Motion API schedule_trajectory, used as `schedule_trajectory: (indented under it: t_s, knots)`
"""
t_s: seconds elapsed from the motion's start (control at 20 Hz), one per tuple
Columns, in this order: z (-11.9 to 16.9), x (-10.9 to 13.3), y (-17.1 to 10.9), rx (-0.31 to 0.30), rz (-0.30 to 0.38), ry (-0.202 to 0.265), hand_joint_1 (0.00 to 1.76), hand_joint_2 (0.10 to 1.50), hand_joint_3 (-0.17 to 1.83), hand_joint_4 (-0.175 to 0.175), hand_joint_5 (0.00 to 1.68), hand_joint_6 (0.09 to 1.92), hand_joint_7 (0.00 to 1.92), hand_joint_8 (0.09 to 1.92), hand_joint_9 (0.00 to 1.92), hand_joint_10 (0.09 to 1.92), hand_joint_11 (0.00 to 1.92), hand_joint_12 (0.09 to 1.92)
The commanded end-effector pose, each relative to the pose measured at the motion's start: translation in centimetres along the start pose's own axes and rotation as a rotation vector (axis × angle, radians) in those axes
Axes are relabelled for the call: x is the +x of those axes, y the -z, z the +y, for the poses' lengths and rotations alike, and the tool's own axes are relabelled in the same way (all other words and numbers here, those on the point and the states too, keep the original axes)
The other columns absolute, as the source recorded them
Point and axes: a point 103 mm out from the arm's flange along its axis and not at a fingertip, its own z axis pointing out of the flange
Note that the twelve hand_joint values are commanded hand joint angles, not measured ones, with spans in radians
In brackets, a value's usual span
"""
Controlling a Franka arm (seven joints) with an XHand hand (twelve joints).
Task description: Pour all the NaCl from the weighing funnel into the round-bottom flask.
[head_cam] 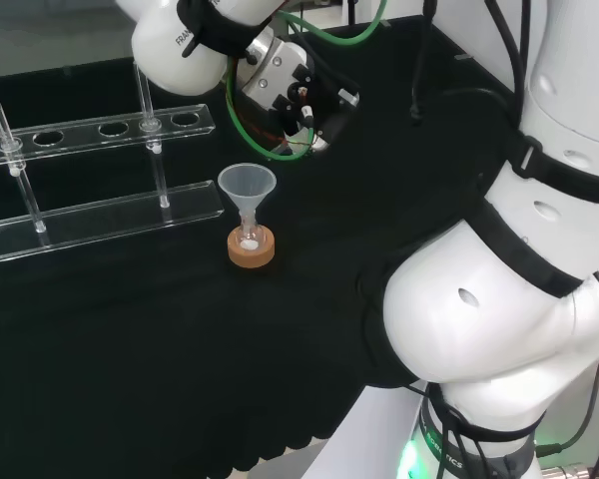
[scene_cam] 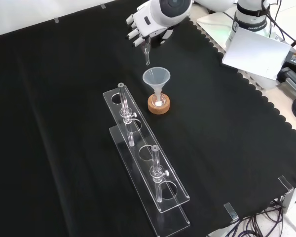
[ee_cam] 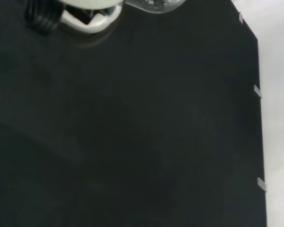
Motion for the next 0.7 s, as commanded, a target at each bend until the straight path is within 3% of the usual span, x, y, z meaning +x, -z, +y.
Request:
schedule_trajectory:
  t_s: [0.05,0.7]
  knots:
    - [0.4,-0.9,-1.0,-0.04,0.245,0.017,1.11,0.73,0.51,0.175,1.27,0.61,0.8,0.67,1.32,0.1,1.07,0.86]
    - [0.9,-2.1,-2.2,-0.027,0.427,-0.001,1.11,0.73,0.51,0.175,1.27,0.61,0.8,0.67,1.32,0.1,1.08,0.86]
